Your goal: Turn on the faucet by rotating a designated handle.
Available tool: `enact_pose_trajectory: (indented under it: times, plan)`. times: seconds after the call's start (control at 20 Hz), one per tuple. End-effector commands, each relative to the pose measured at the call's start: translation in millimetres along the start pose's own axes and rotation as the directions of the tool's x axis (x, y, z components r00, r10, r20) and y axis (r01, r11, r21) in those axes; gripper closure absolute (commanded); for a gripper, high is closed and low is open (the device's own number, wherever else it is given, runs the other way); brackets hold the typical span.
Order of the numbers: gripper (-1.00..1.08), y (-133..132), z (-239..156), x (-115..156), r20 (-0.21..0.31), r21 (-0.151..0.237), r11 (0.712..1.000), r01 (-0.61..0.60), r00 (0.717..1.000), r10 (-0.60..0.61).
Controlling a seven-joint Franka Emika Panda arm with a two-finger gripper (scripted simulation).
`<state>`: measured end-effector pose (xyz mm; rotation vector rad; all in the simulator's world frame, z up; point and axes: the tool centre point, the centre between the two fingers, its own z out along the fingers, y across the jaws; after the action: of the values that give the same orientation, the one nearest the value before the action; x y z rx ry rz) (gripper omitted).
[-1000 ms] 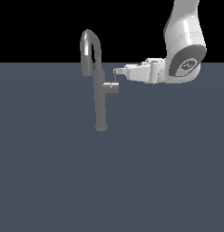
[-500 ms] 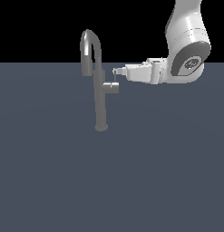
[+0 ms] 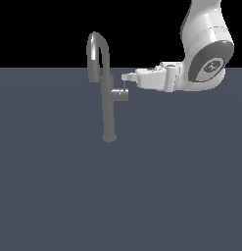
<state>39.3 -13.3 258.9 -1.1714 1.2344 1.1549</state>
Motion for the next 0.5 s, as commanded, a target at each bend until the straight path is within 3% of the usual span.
enact_pose_trajectory:
  times: [0.0,0.3,0.45]
  plan:
    - [1.08,10.0,-0.1,5.8,0.002,-0.004,1.000,-0.008,1.000,0.008]
    - [1.08,31.6,-0.2,16.7,0.004,-0.008,1.000,-0.013,1.000,0.013]
    - [1.08,27.6,-0.3,13.0,0.003,-0.005,1.000,0.002,1.000,-0.002]
